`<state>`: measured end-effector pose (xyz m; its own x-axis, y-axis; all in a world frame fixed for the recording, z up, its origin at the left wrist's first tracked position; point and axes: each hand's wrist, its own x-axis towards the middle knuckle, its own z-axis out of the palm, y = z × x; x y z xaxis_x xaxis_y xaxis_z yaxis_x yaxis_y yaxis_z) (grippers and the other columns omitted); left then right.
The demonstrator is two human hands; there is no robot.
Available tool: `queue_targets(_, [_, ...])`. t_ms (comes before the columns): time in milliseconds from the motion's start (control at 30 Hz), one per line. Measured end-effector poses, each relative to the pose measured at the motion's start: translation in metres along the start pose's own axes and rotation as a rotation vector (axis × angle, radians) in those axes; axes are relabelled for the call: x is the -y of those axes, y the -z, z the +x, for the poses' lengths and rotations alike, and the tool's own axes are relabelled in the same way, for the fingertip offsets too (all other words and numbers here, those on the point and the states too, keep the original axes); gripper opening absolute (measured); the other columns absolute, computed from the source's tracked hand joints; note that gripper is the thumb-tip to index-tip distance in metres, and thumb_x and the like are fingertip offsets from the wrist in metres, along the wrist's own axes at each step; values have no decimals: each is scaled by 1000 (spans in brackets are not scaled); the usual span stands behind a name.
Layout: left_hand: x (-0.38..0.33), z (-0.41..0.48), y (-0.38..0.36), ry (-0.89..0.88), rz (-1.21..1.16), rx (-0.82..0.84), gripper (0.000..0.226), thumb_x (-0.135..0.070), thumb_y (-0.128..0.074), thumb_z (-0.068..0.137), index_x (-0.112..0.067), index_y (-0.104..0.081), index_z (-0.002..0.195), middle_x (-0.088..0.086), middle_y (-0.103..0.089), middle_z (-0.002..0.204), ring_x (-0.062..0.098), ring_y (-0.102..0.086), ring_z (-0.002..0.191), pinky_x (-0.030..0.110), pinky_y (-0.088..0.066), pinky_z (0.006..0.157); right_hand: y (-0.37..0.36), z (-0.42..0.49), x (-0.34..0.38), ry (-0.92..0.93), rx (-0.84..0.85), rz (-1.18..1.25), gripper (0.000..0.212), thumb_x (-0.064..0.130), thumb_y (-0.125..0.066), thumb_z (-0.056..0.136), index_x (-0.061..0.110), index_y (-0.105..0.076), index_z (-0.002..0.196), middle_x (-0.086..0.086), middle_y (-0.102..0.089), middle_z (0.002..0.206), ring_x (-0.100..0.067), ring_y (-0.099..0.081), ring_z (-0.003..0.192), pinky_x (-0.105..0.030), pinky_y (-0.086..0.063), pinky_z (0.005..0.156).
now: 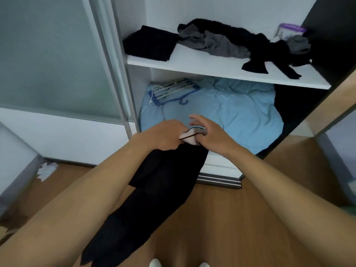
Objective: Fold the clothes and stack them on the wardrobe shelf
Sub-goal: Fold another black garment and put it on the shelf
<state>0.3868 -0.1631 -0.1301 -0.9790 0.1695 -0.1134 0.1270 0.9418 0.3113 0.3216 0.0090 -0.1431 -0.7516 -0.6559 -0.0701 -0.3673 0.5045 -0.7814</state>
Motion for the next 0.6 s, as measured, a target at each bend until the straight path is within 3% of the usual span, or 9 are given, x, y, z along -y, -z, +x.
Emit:
queue_targets(100, [-3,4,-2,46,22,21,19,-14,-60,92,-20,-55,74,-4,-56,76,23,-62,81,30,-40,67,2,-10,-15,-32,11,-78,42,38,-63,94,29,-52,134,0,-65,123,-17,-61,118,-42,-41,110])
queue_targets(167, [0,5,1,91,-11,14,13,-13,-60,91,-15,-61,78,2,-60,79,26,-63,83,35,-45,69,4,-20,-22,-29,-14,-35,49,57,-66,86,33,-50,125,2,-65,116,-15,-62,111,-37,-49,99])
queue_targets(233, [1,5,2,132,-59,-12,13,-11,-62,89,-11,-63,77,5,-62,78,24,-62,79,33,-46,69,6,-30,-25,65,-4,-126,57,63,-73,74,36,-43,115,7,-61,112,-12,-61,101,-34,-49,86])
queue_targets(300, [2,6,3,160,-118,-55,17,-11,-64,88,-12,-63,71,3,-62,73,18,-59,70,20,-42,59,6,-34,-30,226,7,-342,52,61,-74,73,35,-48,110,10,-59,106,-13,-57,92,-33,-43,76])
queue_targets(367, [1,8,5,158,-180,-93,27,-12,-68,87,-21,-58,63,-5,-58,65,11,-54,63,12,-38,53,9,-31,-31,328,-36,-552,43,57,-69,84,25,-65,113,3,-60,108,-18,-57,92,-35,-40,78])
queue_targets(500, [5,6,4,133,-263,-143,12,-25,-78,83,-21,-67,79,-11,-63,70,-1,-56,64,9,-39,58,26,-25,-29,361,-84,-723,39,46,-53,99,14,-74,103,-4,-60,97,-26,-59,94,-37,-34,81])
queue_targets(600, [14,2,1,123,-318,-172,21,-35,-82,79,-20,-70,87,-10,-67,78,1,-59,69,9,-40,62,40,-22,-24,386,-58,-773,36,40,-48,101,12,-72,99,-1,-58,99,-22,-55,98,-37,-32,91])
